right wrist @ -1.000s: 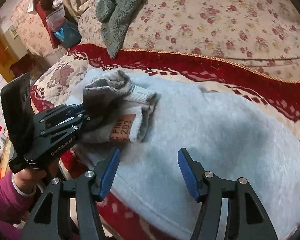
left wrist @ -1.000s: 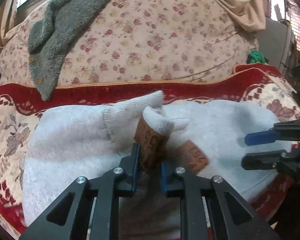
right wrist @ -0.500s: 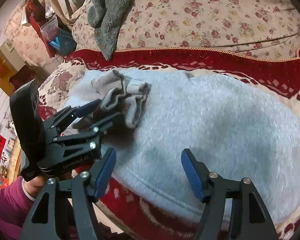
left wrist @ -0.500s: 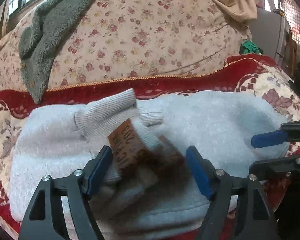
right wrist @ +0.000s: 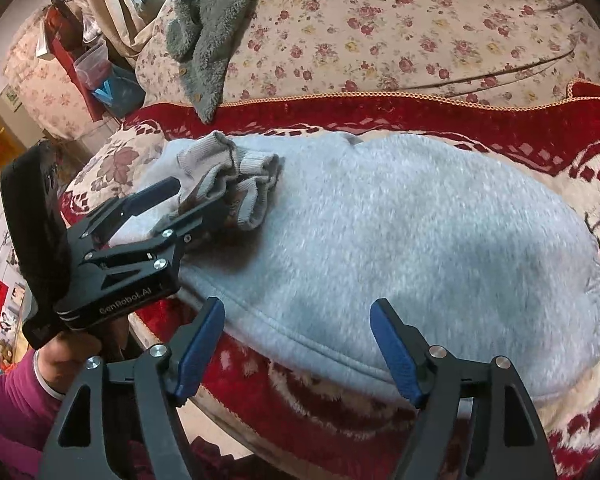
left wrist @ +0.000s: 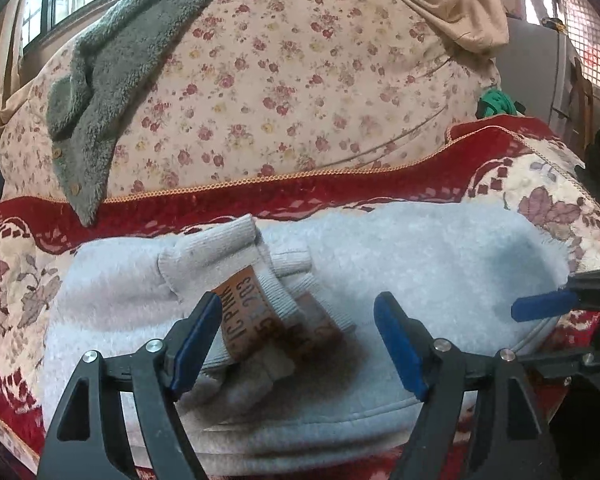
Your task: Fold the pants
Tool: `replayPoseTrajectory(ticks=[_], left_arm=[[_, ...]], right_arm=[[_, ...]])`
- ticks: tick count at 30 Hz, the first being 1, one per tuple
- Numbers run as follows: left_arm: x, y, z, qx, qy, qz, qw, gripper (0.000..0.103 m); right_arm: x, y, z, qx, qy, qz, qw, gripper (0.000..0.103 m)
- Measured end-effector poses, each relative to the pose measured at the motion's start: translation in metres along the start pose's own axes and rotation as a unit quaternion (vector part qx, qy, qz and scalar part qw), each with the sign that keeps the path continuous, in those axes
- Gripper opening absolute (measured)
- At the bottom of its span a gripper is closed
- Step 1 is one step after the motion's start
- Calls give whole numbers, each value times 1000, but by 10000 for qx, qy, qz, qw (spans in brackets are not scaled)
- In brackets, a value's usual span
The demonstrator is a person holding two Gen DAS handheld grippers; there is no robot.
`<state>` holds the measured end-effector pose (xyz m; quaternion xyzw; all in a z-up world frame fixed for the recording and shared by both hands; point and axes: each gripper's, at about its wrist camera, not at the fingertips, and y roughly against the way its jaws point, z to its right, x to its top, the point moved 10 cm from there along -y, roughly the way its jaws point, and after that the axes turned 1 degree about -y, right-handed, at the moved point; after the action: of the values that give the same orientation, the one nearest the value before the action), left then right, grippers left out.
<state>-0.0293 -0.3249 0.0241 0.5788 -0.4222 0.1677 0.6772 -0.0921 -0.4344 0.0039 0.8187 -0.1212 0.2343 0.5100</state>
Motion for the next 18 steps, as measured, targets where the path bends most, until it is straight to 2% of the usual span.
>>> replayPoseTrajectory(ticks=[3, 5, 12, 18], left_arm=[[3, -1, 8, -58, -30, 0, 10000, 78], [6, -3, 13, -135, -39, -16, 9999, 85], [18, -19, 47, -842, 23, -260, 9961, 92], [36, -44, 84, -1376, -221, -488, 9890, 93]], right_arm=[[-7, 4, 5, 62, -158, -6, 9999, 82], [-15, 8, 11, 157, -377, -12, 9992, 83], [-48, 21, 51, 475, -1351, 99, 9896, 88], [-68, 29, 81, 386, -1828, 268, 9820, 91]])
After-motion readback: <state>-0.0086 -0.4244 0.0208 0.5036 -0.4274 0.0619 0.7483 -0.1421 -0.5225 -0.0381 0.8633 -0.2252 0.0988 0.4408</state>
